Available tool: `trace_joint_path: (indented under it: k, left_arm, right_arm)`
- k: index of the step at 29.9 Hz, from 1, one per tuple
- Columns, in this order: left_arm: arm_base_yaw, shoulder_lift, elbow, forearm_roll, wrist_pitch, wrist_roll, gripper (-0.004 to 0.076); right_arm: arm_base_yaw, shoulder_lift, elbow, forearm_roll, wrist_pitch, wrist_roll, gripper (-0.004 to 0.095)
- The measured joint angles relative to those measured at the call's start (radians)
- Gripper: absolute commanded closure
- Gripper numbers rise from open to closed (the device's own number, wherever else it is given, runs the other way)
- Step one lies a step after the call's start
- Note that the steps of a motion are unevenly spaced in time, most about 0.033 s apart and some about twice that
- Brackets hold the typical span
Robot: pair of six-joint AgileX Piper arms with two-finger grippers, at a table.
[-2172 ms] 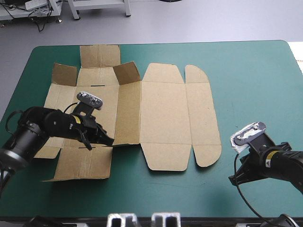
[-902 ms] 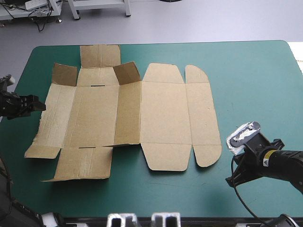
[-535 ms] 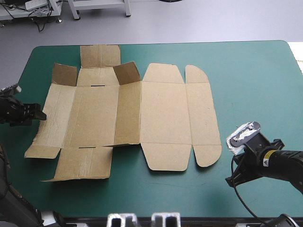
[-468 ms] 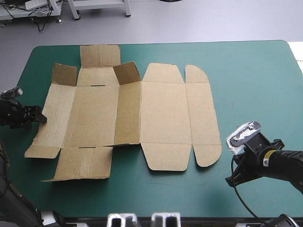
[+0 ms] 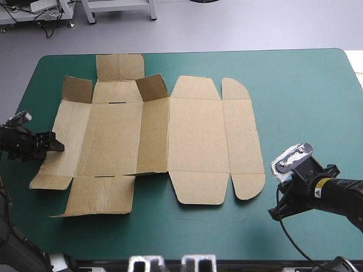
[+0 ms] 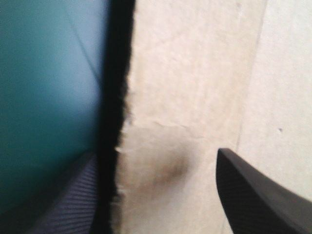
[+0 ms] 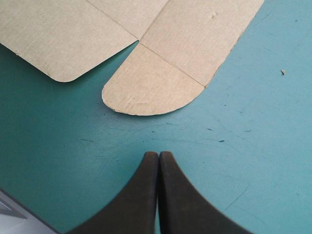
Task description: Fold the box
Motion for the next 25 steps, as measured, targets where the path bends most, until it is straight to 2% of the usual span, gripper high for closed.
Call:
trace_joint_path:
  k: [6, 8, 10, 13, 14, 16, 25]
  left_arm:
    - [-0.019, -0.027, 0.089, -0.113, -0.001, 0.094, 0.0239]
    - [-0.040, -0.028, 0.096, -0.129, 0.006, 0.104, 0.0278]
    - [-0.079, -0.025, 0.105, -0.149, 0.020, 0.107, 0.0347]
    - [-0.141, -0.012, 0.114, -0.174, 0.049, 0.107, 0.0528]
    - [-0.156, -0.010, 0.115, -0.173, 0.049, 0.107, 0.0624]
    - [-0.192, 0.000, 0.117, -0.176, 0.059, 0.107, 0.0734]
    - [-0.301, 0.007, 0.094, -0.249, 0.064, 0.203, 0.0734]
  right_arm:
    - [0.000, 0.000, 0.000, -0.002, -0.009, -0.015, 0.0932]
    - [0.000, 0.000, 0.000, -0.002, -0.015, -0.018, 0.0932]
    - [0.000, 0.000, 0.000, -0.002, -0.023, -0.019, 0.0932]
    - [0.000, 0.000, 0.000, -0.002, -0.028, -0.019, 0.0932]
    - [0.000, 0.000, 0.000, -0.002, -0.030, -0.019, 0.0932]
    - [0.000, 0.000, 0.000, -0.002, -0.033, -0.019, 0.0932]
    - [0.000, 0.001, 0.000, -0.002, -0.045, -0.019, 0.0932]
